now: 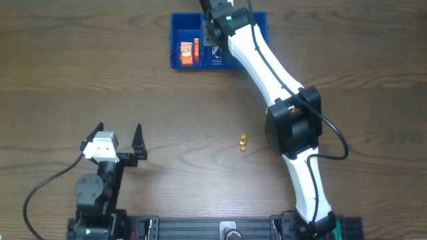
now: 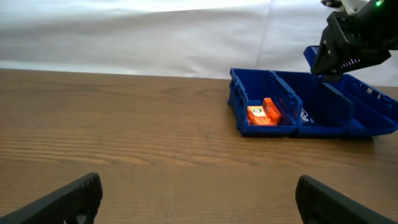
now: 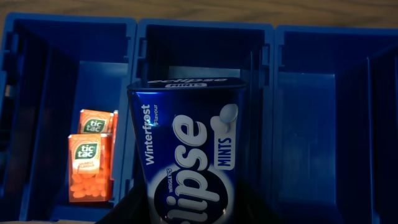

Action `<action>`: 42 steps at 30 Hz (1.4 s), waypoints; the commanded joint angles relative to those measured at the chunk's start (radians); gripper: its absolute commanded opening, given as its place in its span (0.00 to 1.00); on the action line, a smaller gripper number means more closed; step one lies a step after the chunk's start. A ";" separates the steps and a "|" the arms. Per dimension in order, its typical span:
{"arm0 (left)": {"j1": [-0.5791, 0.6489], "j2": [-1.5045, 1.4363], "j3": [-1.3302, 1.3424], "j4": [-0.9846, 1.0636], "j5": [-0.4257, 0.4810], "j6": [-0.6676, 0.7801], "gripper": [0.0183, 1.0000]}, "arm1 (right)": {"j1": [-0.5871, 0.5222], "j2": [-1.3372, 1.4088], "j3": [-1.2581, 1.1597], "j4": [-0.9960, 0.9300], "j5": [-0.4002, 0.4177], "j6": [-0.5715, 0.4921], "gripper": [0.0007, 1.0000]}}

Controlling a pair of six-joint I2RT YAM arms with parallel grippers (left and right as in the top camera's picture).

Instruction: Sort Candies Into Trays

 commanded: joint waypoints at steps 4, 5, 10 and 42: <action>0.004 -0.004 -0.014 -0.043 0.008 0.015 1.00 | 0.004 0.016 0.021 0.013 -0.012 -0.009 0.55; 0.004 -0.004 -0.014 -0.043 0.008 0.015 1.00 | 0.000 0.015 0.021 0.018 -0.017 -0.009 0.62; 0.004 -0.004 -0.014 -0.043 0.009 0.015 1.00 | -0.002 -0.016 0.021 0.009 -0.016 -0.009 0.71; 0.004 -0.004 -0.014 -0.042 0.008 0.015 1.00 | 0.107 -0.654 -1.225 0.121 -0.175 0.168 0.71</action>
